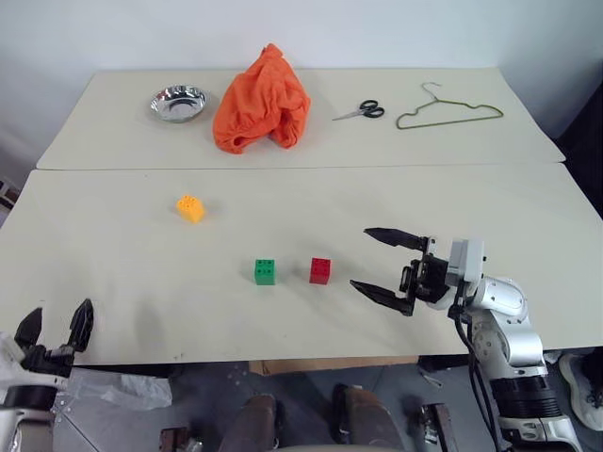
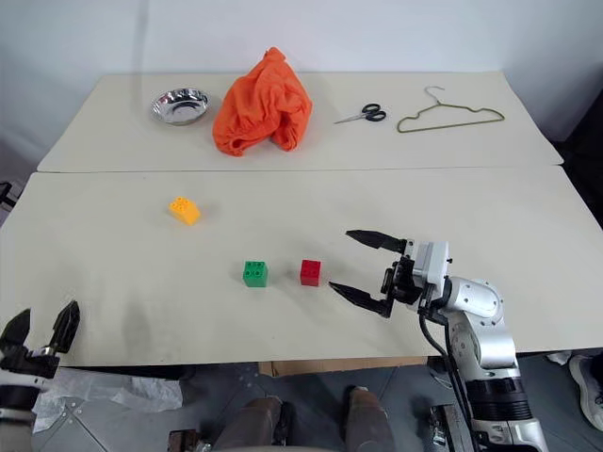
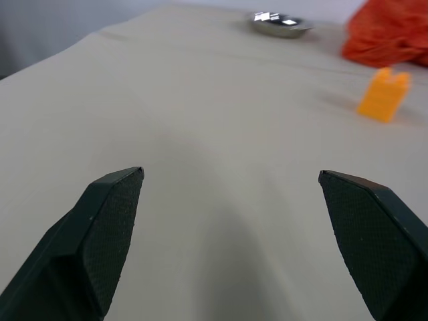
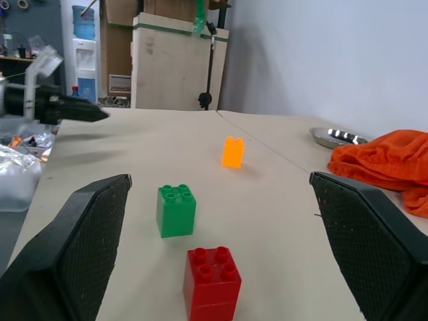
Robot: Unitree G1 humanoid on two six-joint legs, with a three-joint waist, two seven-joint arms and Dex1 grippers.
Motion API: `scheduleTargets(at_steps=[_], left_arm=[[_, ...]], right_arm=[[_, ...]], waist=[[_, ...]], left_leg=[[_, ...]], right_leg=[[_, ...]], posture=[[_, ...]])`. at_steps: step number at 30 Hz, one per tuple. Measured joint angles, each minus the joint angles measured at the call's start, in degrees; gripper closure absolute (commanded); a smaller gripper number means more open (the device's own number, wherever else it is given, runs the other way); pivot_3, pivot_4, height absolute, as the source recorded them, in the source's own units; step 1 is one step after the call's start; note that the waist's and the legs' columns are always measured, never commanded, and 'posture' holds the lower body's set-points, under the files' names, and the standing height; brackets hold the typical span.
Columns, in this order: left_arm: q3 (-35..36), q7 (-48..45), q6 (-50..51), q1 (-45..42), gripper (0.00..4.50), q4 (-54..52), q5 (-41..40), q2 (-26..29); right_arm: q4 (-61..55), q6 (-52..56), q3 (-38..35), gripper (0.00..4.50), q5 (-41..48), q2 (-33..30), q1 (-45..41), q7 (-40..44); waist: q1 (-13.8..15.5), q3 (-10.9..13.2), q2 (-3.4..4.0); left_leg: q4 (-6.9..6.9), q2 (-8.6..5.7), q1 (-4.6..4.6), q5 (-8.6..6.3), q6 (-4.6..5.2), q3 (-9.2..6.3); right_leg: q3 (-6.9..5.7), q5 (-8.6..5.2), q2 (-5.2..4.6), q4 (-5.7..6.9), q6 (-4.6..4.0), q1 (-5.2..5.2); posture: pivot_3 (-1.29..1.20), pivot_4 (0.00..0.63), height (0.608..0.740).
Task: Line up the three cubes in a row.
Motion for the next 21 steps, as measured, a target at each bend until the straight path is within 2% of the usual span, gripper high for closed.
scheduleTargets(at_steps=[3,7,10,13,17,21], left_arm=[[-5.1,0.9,1.8,-2.3,0.05,-2.6,0.0,-0.2],[-11.5,3.0,5.2,-15.5,0.05,-1.4,1.4,5.9],[-16.4,6.1,6.4,-28.2,0.05,5.6,6.1,9.4],[-20.6,7.9,6.4,-36.5,0.05,13.8,9.6,9.9],[-25.1,6.3,6.1,-44.7,0.05,25.5,12.2,10.3],[-27.3,3.8,5.3,-48.3,0.05,32.9,14.0,11.6]], right_arm=[[-0.1,0.0,-0.4,0.00,-0.5,-1.0,0.2,-0.8],[-0.2,0.0,-0.5,0.00,-0.9,-1.4,0.1,-1.4],[-0.2,0.0,-0.3,0.00,-1.2,-1.5,-0.1,-1.7],[-0.2,0.1,-0.1,0.00,-1.5,-1.5,-0.3,-1.7],[-0.6,0.1,0.0,0.00,-1.6,-1.6,-0.4,-1.8],[-1.9,0.2,0.0,0.00,-1.6,-1.6,0.1,-2.4]], waist=[[1.0,0.0,-0.01],[1.1,0.0,-0.09],[0.9,0.0,-0.08],[0.2,-0.1,-0.06],[-0.4,0.0,-0.08],[-0.6,0.0,-0.08]], left_leg=[[0.00,-0.03,0.01,0.00,-0.01,-0.02],[0.01,-0.06,0.05,0.08,-0.13,-0.08],[0.00,-0.07,0.07,0.09,-0.15,-0.01],[0.00,-0.05,0.09,0.08,-0.12,0.18],[0.00,-0.07,0.00,0.07,-0.10,0.16],[0.01,-0.03,0.00,0.07,-0.11,0.16]], right_leg=[[-0.03,0.00,-0.04,0.04,0.00,0.00],[-0.08,0.00,-0.02,0.19,-0.01,0.00],[-0.17,0.00,0.16,0.31,0.00,-0.06],[-0.33,0.01,0.24,0.55,0.01,-0.18],[-0.64,0.01,0.21,0.49,0.02,-0.21],[-0.70,0.01,0.20,0.46,0.02,-0.21]], posture=[[0.00,0.150,0.740],[0.00,0.150,0.740],[0.00,0.150,0.740],[0.00,0.150,0.740],[0.00,0.150,0.740],[0.00,0.150,0.740]])
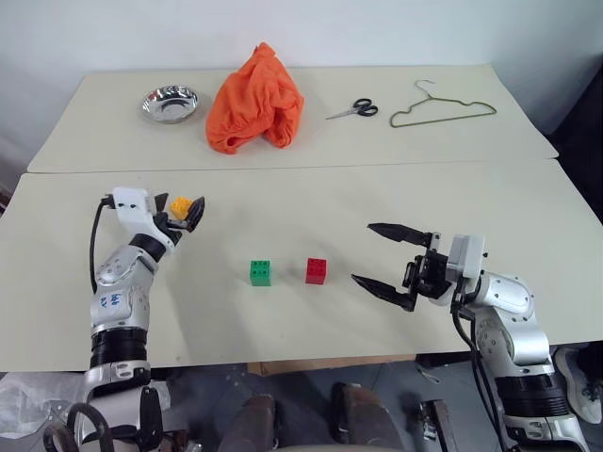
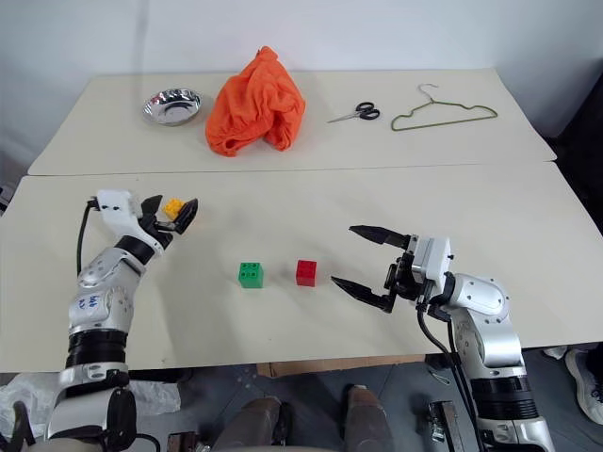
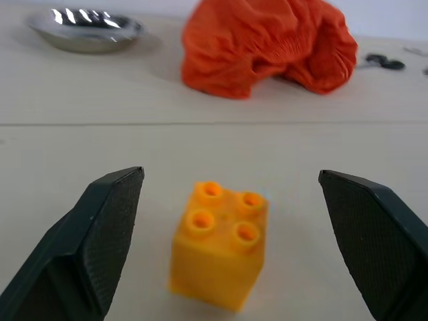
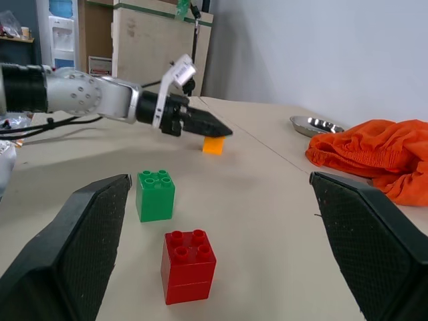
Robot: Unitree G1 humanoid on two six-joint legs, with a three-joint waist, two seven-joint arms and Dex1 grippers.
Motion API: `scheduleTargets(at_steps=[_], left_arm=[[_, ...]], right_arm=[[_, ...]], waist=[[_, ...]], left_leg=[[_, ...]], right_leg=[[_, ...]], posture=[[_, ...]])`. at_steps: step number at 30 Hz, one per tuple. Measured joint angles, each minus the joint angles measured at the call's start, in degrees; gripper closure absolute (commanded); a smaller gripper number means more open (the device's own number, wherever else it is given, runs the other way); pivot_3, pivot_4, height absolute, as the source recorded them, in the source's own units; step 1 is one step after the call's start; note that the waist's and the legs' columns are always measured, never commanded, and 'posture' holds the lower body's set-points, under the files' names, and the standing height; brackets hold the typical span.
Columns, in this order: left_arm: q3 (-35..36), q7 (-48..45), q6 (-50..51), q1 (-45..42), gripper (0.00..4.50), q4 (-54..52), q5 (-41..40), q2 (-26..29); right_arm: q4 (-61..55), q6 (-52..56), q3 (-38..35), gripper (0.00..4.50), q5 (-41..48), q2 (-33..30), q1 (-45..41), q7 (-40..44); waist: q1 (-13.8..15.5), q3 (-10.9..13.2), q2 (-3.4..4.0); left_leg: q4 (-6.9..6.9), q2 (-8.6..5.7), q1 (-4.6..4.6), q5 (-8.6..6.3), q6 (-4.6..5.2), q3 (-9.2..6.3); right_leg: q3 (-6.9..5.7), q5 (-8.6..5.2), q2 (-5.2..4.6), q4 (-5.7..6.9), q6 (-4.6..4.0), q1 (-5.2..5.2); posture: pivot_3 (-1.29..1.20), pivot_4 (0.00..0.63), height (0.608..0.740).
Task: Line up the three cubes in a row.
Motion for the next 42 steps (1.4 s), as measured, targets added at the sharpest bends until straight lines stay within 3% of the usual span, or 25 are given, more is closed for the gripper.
scheduleTargets(at_steps=[4,11,18,21,25,35,42], left_arm=[[-0.9,-1.3,0.7,-0.2,0.93,1.5,0.5,1.4],[-2.6,-8.2,2.3,1.2,3.04,0.4,0.7,6.2],[-2.1,-36.1,-6.1,1.2,3.03,3.3,-5.9,14.2],[-4.7,-49.9,-7.1,1.7,3.03,3.0,-6.8,19.3],[-10.4,-63.4,-12.2,2.7,3.03,3.5,-5.1,21.9],[-18.0,-63.5,-29.3,-7.0,3.03,21.8,0.1,17.1],[-23.7,-63.5,-30.6,-6.6,3.03,20.7,-4.4,19.1]], right_arm=[[-1.2,0.0,0.0,0.00,-0.1,0.0,1.0,-0.8],[-3.0,0.0,0.0,0.00,-0.4,0.0,2.6,-2.4],[-5.0,1.5,0.0,0.00,-0.1,-1.0,4.7,-3.0],[-5.5,2.2,-0.4,0.00,0.1,-2.3,5.8,-2.9],[-5.5,2.4,-1.2,0.00,0.2,-3.2,5.9,-2.9],[-7.6,2.7,-1.6,0.00,0.6,-3.7,8.6,-3.3],[-7.7,2.8,-2.2,0.00,0.6,-4.2,8.6,-3.4]], waist=[[0.1,0.0,-0.01],[0.2,0.0,-0.01],[0.0,0.0,0.00],[0.0,0.0,0.00],[0.2,0.0,0.01],[0.3,0.0,0.00],[0.2,0.0,0.00]], left_leg=[[0.03,0.01,0.00,0.01,-0.01,-0.02],[0.05,-0.02,0.00,0.01,-0.01,-0.05],[0.02,0.00,-0.02,0.00,-0.01,-0.05],[0.02,0.00,-0.01,0.00,0.00,-0.05],[0.02,0.00,-0.02,-0.01,0.02,-0.08],[0.05,-0.07,-0.05,-0.02,0.16,-0.03],[0.06,-0.07,-0.04,-0.02,0.18,-0.05]], right_leg=[[-0.02,0.00,-0.05,0.01,0.00,0.02],[-0.03,0.00,-0.13,0.03,0.00,0.04],[-0.06,-0.01,-0.14,-0.06,-0.02,0.04],[-0.05,-0.01,-0.15,-0.06,-0.02,0.08],[-0.04,-0.01,-0.17,-0.08,-0.03,0.09],[-0.10,0.00,-0.11,-0.01,0.00,0.07],[-0.06,0.00,-0.21,0.04,0.00,0.08]], posture=[[0.00,0.150,0.740],[0.00,0.150,0.740],[0.00,0.150,0.740],[0.00,0.150,0.740],[0.00,0.150,0.740],[0.00,0.150,0.740],[0.00,0.150,0.740]])
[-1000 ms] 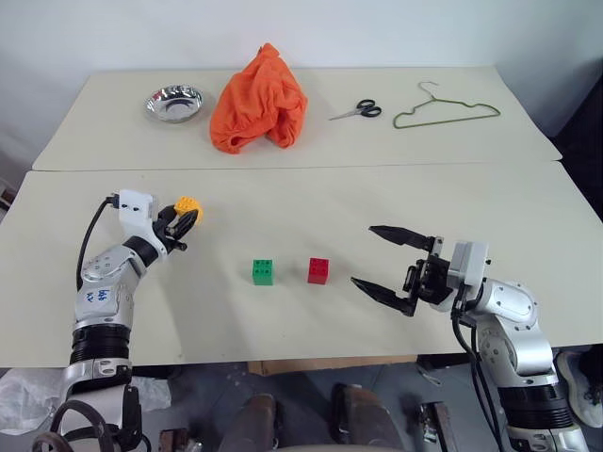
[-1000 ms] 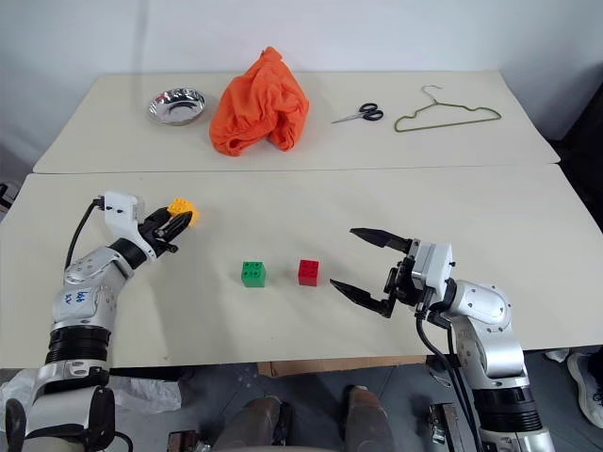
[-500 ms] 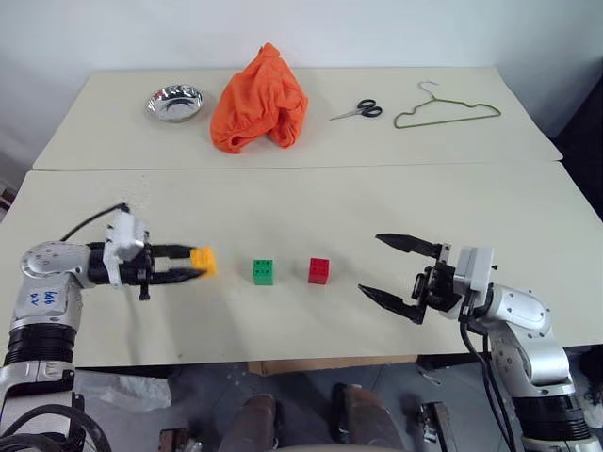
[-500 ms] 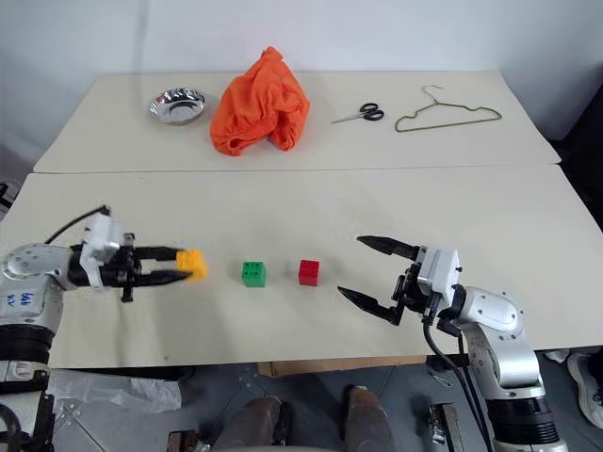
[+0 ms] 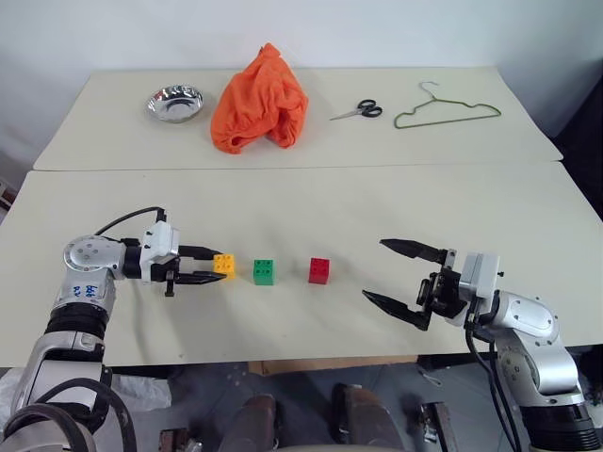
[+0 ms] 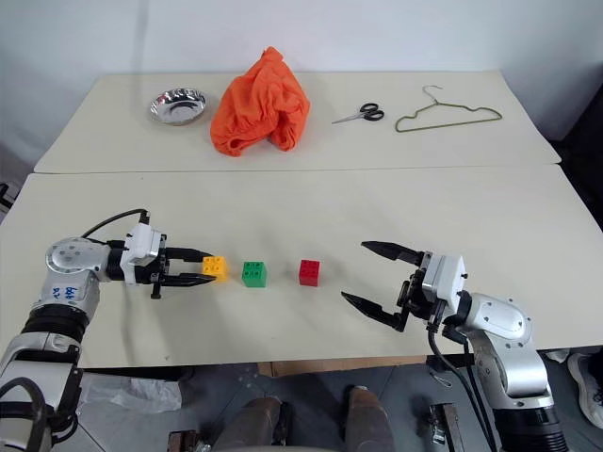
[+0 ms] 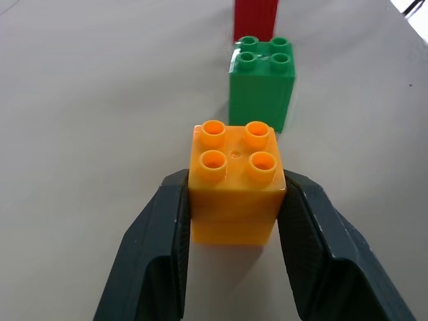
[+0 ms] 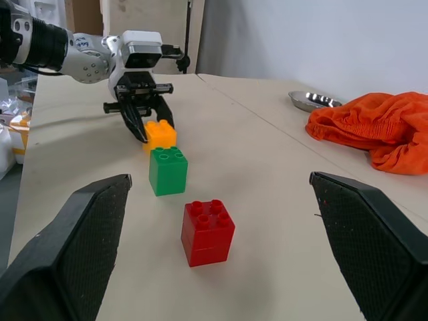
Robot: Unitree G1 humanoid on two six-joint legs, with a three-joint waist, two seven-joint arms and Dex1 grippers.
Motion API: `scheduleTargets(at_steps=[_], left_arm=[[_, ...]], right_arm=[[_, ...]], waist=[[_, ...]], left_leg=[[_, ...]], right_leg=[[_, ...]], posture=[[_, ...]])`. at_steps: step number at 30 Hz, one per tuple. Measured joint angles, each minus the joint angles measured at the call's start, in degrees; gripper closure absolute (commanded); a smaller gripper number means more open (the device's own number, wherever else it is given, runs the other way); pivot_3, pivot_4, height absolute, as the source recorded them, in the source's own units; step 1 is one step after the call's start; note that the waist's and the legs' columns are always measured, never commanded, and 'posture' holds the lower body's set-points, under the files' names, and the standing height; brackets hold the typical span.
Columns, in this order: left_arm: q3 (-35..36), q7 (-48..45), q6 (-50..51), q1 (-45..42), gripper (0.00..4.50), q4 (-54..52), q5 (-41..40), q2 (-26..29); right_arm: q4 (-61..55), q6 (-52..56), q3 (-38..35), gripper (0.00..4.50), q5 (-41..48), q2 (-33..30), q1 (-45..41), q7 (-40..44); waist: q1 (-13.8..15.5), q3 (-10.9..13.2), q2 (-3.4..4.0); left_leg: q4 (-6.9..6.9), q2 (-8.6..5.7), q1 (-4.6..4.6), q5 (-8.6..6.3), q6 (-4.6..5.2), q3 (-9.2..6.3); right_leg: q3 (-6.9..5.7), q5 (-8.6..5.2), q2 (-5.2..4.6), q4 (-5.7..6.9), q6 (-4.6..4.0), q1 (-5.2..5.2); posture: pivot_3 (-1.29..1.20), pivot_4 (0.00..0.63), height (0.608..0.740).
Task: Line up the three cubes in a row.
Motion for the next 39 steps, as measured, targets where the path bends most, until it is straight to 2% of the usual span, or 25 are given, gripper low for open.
scheduleTargets(at_steps=[4,12,24,26,30,34,39], left_arm=[[-3.1,0.0,2.2,2.6,3.03,-4.6,-3.6,3.6],[-3.1,0.0,2.0,4.9,3.03,-6.3,-4.9,4.5],[-1.4,0.0,-1.7,-0.3,3.03,2.6,-1.5,2.6],[-1.6,0.0,-1.3,-0.7,2.30,2.8,-1.2,2.6],[-2.9,0.0,1.1,-0.4,1.15,3.1,1.3,2.6],[-0.8,0.0,1.3,0.5,0.06,2.2,1.2,2.8],[7.6,0.5,5.5,8.4,0.06,-4.5,-2.2,6.4]], right_arm=[[0.2,0.0,-0.1,0.00,0.0,-0.1,0.0,0.6],[1.7,-0.1,0.0,0.00,0.0,-0.1,-2.0,2.0],[2.6,-0.1,0.0,0.00,0.0,-0.1,-2.3,3.8],[2.6,-0.1,0.0,0.00,0.0,-0.1,-2.3,4.0],[2.7,-0.1,0.0,0.00,0.0,-0.1,-2.4,4.3],[3.6,-0.1,0.1,0.00,0.0,-0.1,-3.3,5.2],[5.7,1.5,0.2,0.00,0.9,-2.0,-6.1,8.5]], waist=[[-0.2,0.0,0.00],[-0.1,0.0,0.00],[0.0,0.0,0.00],[0.0,0.0,0.00],[0.0,0.0,-0.01],[-0.1,0.0,-0.01],[-0.7,0.0,0.00]], left_leg=[[-0.01,0.01,0.00,-0.01,0.01,0.00],[-0.01,0.01,0.00,0.00,0.01,0.00],[0.04,0.00,0.01,0.01,0.02,0.02],[0.04,0.00,0.02,0.02,0.01,0.02],[0.04,0.00,0.01,0.01,0.02,0.03],[0.04,0.00,-0.02,0.01,0.02,0.03],[-0.01,0.08,-0.02,-0.01,-0.01,0.03]], right_leg=[[0.03,0.00,-0.01,0.00,-0.01,-0.02],[0.01,0.00,-0.01,-0.01,-0.01,-0.01],[-0.02,0.00,0.07,0.08,0.00,-0.01],[-0.01,0.00,0.07,0.10,0.00,0.00],[0.00,0.00,0.08,0.12,0.00,-0.03],[0.01,0.00,0.03,0.10,0.00,-0.06],[0.05,-0.03,0.02,0.09,-0.05,-0.12]], posture=[[0.00,0.150,0.740],[0.00,0.150,0.740],[0.00,0.150,0.740],[0.00,0.150,0.740],[0.00,0.150,0.740],[0.00,0.150,0.740],[0.00,0.150,0.740]])
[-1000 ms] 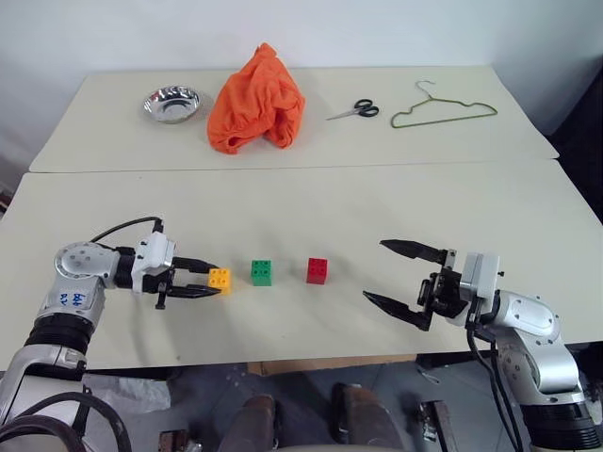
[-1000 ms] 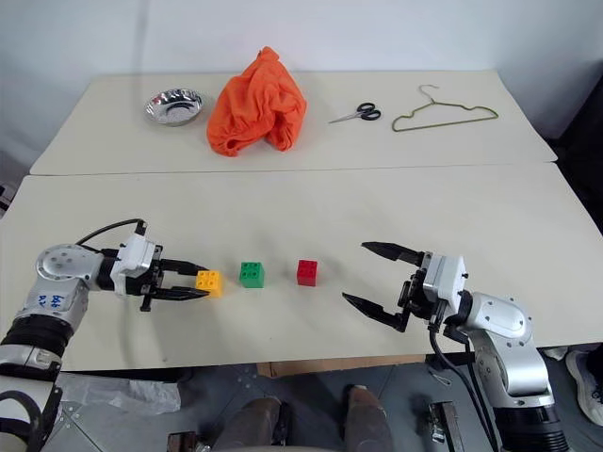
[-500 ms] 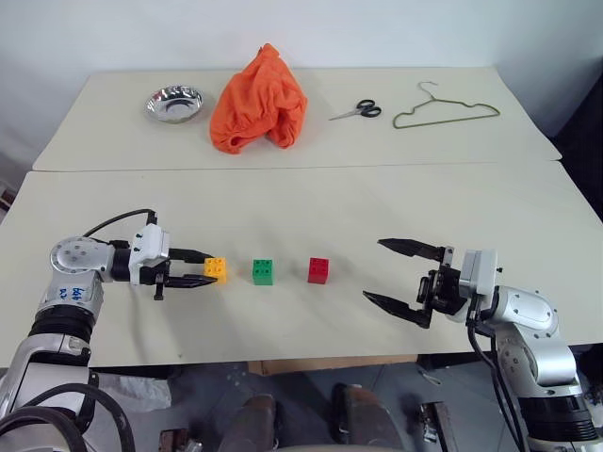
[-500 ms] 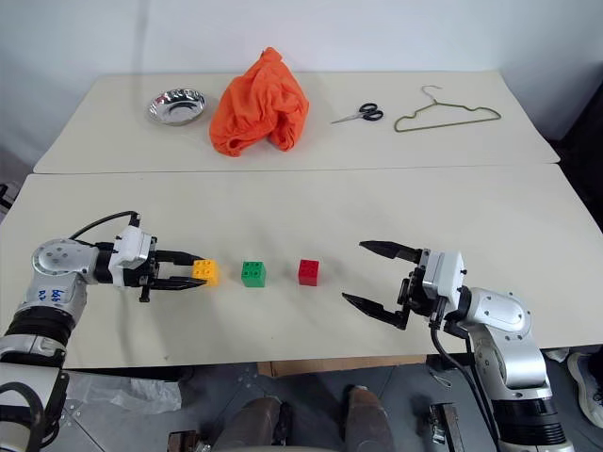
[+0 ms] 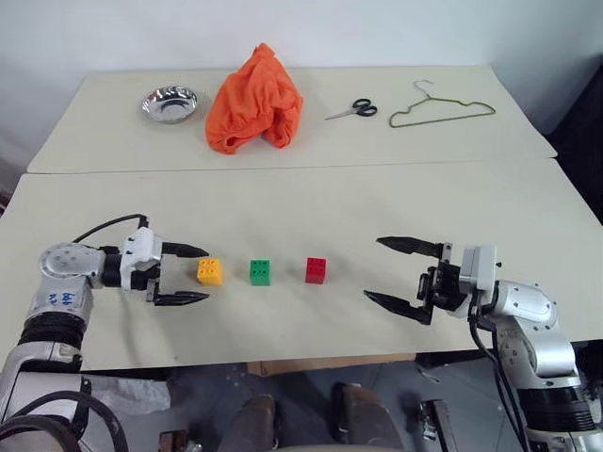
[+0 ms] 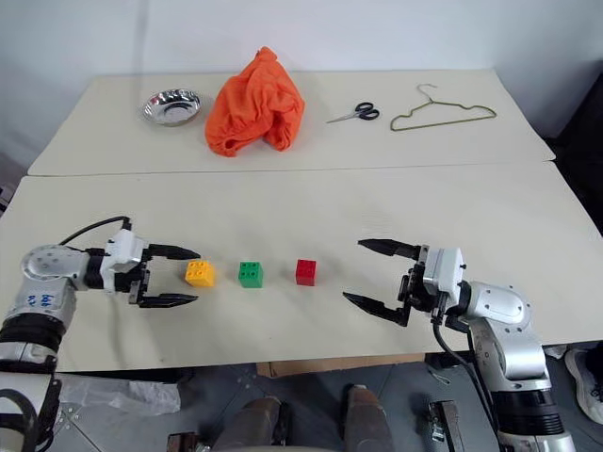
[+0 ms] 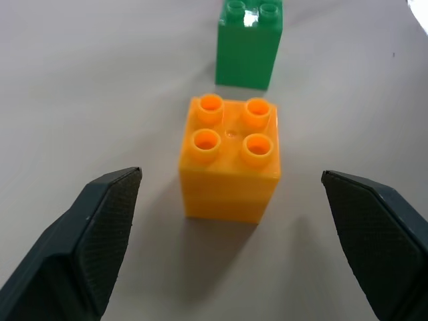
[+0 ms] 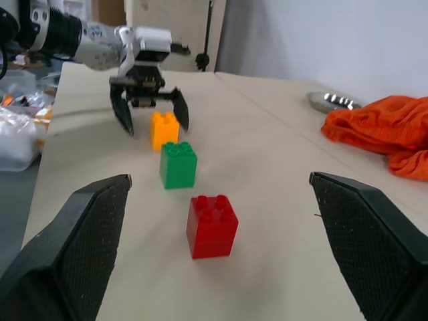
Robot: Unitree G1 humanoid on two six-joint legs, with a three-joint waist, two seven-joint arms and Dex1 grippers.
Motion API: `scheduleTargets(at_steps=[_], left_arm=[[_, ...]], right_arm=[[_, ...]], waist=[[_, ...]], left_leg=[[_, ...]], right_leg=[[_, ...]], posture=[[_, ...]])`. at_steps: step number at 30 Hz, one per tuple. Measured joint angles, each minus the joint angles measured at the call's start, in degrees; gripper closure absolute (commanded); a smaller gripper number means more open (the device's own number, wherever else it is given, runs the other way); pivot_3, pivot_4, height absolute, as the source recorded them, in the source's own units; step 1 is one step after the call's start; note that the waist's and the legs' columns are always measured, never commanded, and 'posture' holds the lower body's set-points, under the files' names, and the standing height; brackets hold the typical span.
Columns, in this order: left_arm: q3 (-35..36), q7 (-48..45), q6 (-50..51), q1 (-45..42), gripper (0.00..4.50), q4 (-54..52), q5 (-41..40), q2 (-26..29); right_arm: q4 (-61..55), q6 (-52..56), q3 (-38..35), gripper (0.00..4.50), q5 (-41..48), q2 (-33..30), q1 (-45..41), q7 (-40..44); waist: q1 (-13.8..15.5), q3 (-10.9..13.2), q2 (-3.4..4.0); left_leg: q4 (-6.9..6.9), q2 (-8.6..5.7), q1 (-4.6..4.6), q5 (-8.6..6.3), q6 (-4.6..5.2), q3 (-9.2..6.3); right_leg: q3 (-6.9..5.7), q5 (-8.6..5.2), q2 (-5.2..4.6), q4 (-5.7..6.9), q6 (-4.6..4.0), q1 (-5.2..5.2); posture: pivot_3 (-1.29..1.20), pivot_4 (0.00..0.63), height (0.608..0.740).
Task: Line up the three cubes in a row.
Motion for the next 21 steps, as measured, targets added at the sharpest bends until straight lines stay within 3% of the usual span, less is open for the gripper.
scheduleTargets(at_steps=[7,11,15,21], left_arm=[[18.3,6.9,12.8,22.0,0.06,-16.5,-7.0,5.5],[25.2,13.1,15.9,26.0,0.06,-24.4,-7.8,5.3],[26.6,17.0,13.7,27.4,0.06,-28.0,-5.3,4.3],[25.9,18.0,11.0,30.3,0.06,-28.4,-2.2,2.1]], right_arm=[[2.8,5.6,0.7,0.00,2.7,-4.5,-6.0,6.2],[4.2,5.9,2.3,0.00,1.6,-6.9,-9.7,10.5],[6.2,6.1,4.2,0.00,-0.7,-9.9,-11.7,13.5],[9.9,4.7,4.3,0.00,-1.6,-7.4,-13.8,12.9]], waist=[[-0.6,0.1,0.07],[0.9,0.1,0.08],[1.0,0.1,0.13],[0.3,0.1,0.13]], left_leg=[[-0.02,-0.01,0.01,-0.04,0.03,-0.10],[-0.02,-0.07,0.01,-0.05,0.05,-0.21],[-0.06,-0.16,0.01,-0.08,0.09,-0.19],[-0.12,-0.13,-0.03,-0.10,0.07,-0.14]], right_leg=[[0.07,-0.04,-0.29,-0.15,-0.07,0.11],[-0.03,-0.04,-0.40,-0.40,-0.08,0.18],[-0.04,-0.04,-0.44,-0.40,-0.08,0.17],[-0.08,-0.04,-0.38,-0.32,-0.07,0.11]], posture=[[0.00,0.150,0.740],[0.00,0.150,0.740],[0.00,0.150,0.740],[0.00,0.150,0.740]])
